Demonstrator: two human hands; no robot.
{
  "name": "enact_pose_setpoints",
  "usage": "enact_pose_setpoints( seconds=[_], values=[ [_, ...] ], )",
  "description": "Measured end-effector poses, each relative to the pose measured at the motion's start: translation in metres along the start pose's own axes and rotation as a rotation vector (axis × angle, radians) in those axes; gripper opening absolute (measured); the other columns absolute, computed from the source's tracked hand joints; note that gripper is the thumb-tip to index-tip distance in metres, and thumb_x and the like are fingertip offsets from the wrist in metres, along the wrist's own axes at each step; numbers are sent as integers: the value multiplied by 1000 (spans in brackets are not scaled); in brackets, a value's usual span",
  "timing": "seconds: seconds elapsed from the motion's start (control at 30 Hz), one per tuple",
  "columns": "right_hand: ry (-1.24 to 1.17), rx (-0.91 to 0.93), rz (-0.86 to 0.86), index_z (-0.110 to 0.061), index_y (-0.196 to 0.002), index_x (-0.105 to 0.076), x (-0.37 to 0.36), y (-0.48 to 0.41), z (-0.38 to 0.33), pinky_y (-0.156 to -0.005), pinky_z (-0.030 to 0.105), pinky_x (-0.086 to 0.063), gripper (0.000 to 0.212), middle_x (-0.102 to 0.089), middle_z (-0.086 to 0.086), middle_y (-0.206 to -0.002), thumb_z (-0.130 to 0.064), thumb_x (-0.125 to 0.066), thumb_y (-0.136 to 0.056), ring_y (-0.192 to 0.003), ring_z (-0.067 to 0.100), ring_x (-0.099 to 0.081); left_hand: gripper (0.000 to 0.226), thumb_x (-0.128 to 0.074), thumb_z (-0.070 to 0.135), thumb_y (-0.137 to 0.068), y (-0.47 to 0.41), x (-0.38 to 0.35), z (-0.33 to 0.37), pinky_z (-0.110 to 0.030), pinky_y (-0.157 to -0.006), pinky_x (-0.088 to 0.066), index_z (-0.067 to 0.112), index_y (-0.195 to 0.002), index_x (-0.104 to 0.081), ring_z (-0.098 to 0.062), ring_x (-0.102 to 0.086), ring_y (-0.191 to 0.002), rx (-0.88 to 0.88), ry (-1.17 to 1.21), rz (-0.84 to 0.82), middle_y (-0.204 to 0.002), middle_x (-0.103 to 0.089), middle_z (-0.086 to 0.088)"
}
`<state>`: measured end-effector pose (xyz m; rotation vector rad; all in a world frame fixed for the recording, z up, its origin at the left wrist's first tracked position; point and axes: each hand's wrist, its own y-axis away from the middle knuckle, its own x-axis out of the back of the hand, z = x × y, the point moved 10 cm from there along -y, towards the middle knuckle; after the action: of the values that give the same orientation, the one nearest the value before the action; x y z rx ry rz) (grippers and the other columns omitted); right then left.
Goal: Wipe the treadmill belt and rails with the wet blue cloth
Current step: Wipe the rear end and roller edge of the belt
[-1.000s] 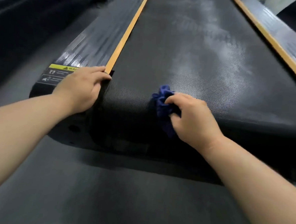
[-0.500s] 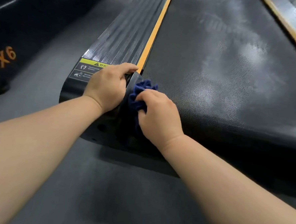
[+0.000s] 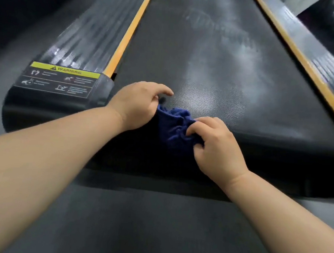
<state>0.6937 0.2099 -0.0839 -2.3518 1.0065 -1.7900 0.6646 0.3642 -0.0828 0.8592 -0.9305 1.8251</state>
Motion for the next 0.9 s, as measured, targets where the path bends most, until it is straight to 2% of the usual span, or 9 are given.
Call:
enact_pose_setpoints(
  seconds=[0.13, 0.23, 0.3, 0.33, 0.47, 0.57, 0.67, 0.8, 0.9],
  values=[
    [82, -230, 51, -9, -103, -64, 31, 7, 52, -90, 27, -36, 39, -62, 10, -106, 4, -53, -68, -98, 33, -53, 39, -45, 15, -86, -15, -17, 25, -26, -98, -39, 28, -117, -65, -18, -54, -115, -18, 22, -39, -123, -64, 4],
    [113, -214, -103, -5, -136, -44, 1, 10, 28, -111, 33, -22, 67, -38, 21, -143, -24, -52, -72, -128, 38, -36, 37, -52, 7, -88, -13, -10, 6, -20, -100, -32, 23, -118, -66, -16, -52, -121, 74, -8, -19, -128, -61, 3],
    [128, -171, -151, -6, -141, -35, -28, 3, -1, -116, 41, -19, 82, -29, 22, -150, -49, -56, -75, -136, 35, -28, 37, -50, 4, -87, -5, 3, -11, -23, -100, -35, 21, -116, -67, -17, -54, -119, 133, -28, 14, -125, -63, 1],
    [99, -179, -107, -7, -140, -36, -34, -5, -11, -114, 42, -24, 84, -35, 21, -147, -55, -59, -75, -133, 34, -33, 38, -49, 3, -86, 0, 10, -19, -25, -100, -37, 20, -115, -67, -18, -55, -117, 160, -33, 32, -123, -64, 1],
    [-156, -264, 159, -8, -136, -45, -31, -34, -8, -93, 37, -41, 66, -60, 14, -124, -32, -70, -79, -103, 30, -58, 41, -46, 1, -84, 9, 26, -40, -28, -97, -40, 20, -113, -68, -20, -56, -113, 218, -52, 73, -120, -65, 0],
    [-7, -52, 216, -10, -117, -64, -33, -27, -20, -94, 42, -46, 36, -57, 14, -133, -24, -60, -84, -108, 33, -59, 41, -45, 3, -83, 9, 24, -42, -29, -96, -42, 23, -111, -69, -20, -57, -113, 197, -57, 79, -119, -66, 2],
    [47, 100, 237, -6, -108, -68, -21, -10, -2, -98, 43, -44, 26, -60, 15, -128, -13, -56, -86, -113, 34, -58, 40, -44, 10, -81, 4, 21, -40, -36, -97, -45, 27, -106, -69, -20, -57, -113, 153, -48, 83, -118, -67, 4],
    [133, -241, 469, -2, -103, -68, 45, 28, 98, -101, 22, -32, 24, -65, 17, -113, -9, -53, -86, -107, 32, -57, 40, -45, 4, -83, -2, 9, -24, -35, -99, -42, 24, -105, -70, -20, -55, -115, 60, -51, 66, -118, -66, 6],
    [95, -390, 491, -5, -104, -69, 48, 32, 118, -101, 26, -33, 30, -66, 15, -112, -16, -47, -86, -108, 33, -58, 39, -45, 1, -82, -7, 1, -6, -30, -97, -41, 21, -104, -72, -20, -55, -116, 24, -35, 98, -120, -66, 5]
  ],
)
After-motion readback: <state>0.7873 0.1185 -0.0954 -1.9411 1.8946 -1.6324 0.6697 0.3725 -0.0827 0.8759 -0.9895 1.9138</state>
